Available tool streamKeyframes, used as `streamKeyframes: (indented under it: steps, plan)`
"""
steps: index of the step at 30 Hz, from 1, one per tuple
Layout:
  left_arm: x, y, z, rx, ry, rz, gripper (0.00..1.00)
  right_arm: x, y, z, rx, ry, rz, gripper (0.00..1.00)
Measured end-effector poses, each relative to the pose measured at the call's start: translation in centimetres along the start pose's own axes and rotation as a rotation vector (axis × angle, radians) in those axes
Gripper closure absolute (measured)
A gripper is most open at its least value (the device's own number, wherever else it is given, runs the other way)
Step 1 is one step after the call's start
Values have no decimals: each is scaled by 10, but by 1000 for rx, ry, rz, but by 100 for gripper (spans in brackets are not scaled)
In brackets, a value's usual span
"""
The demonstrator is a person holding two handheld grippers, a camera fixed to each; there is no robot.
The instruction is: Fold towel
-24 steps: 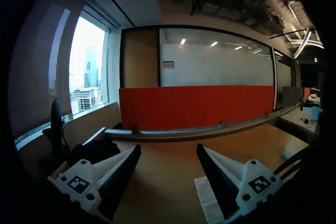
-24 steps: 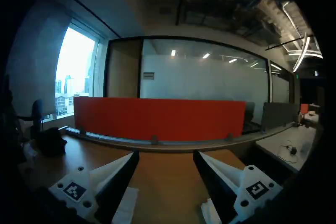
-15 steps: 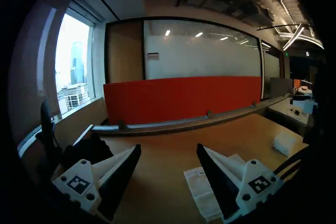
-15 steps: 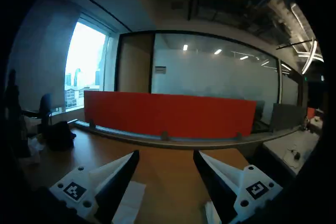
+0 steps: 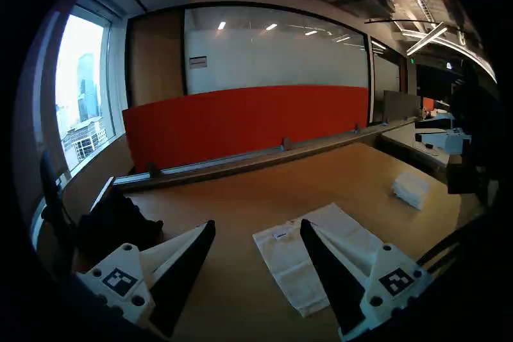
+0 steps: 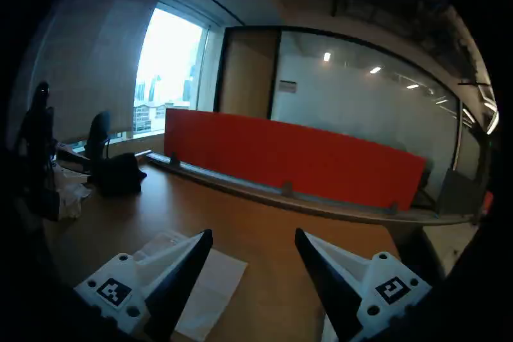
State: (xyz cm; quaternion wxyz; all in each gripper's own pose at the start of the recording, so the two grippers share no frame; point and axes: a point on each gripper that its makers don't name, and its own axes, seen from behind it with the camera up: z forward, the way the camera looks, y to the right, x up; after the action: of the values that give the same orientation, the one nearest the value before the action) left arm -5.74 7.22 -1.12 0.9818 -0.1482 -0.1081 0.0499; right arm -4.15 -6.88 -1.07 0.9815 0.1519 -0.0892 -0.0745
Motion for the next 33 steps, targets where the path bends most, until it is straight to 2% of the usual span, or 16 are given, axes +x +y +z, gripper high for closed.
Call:
streamKeyframes:
  steps: [9,24,33]
  plan:
    - [-26,18,7,-47,-52,42,2,-25,-18,6,63,-66,-13,0]
    - [-90,49,14,-112,-136,34,2,-87,-42,13,129,-160,-20,0]
    - [-130,62,22,-147,-206,53,2,-128,-60,19,173,-227,-42,0]
